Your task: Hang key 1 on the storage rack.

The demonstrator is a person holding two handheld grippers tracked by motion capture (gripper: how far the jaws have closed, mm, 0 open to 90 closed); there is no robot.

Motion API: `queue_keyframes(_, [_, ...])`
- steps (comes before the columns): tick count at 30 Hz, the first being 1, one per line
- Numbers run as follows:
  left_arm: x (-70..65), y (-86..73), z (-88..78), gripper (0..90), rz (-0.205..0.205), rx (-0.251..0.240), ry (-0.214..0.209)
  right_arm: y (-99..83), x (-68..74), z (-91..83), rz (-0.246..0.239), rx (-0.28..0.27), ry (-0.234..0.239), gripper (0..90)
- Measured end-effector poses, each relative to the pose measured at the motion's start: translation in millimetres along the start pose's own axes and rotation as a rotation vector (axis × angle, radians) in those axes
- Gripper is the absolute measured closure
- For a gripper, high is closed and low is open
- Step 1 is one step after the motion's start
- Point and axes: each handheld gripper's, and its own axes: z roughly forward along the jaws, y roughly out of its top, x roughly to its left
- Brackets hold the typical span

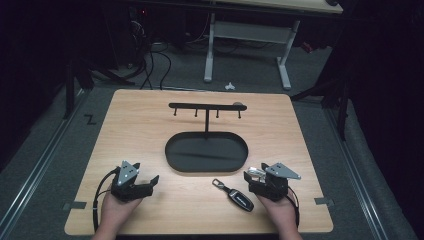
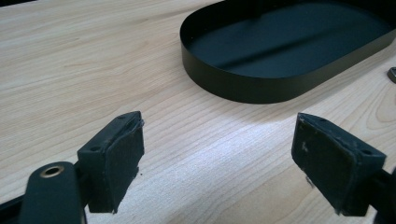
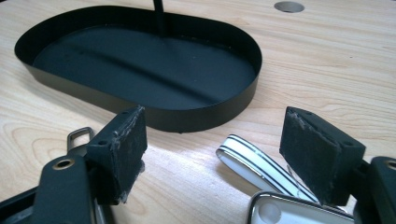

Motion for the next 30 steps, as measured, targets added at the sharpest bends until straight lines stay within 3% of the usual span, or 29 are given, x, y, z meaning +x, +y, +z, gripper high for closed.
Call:
queue_keyframes(9, [-0.6,-0.8,-3.8,18.9,0.001,-0.022,-0.007,0.7,3.8,-1.3,-0.045,0.025,0.024,30.1])
queue_keyframes(13, [-1.9,-4.3,-4.2,18.9,-0.02,-0.018,-0.003,0.0,6.5,-2.5,-0.049,0.035,0.033,31.3])
queue_keyframes(17, [-4.1,-4.5,-5.6,17.5,-0.005,-0.014,0.007,3.0,8.5,-2.6,-0.039,0.062,0.066,33.0])
queue_keyframes(23, [-2.3,-4.3,-6.8,17.4,-0.005,-0.016,-0.006,9.4,12.2,-1.0,-0.07,0.098,0.047,32.8])
queue_keyframes(28, [-1.3,-3.1,-8.9,17.4,-0.008,-0.032,-0.016,17.0,13.3,2.5,-0.08,0.158,0.03,32.0])
queue_keyframes(30, [-1.2,-2.1,-8.7,17.4,-0.004,-0.034,-0.018,21.5,12.0,3.9,-0.094,0.212,0.037,31.5])
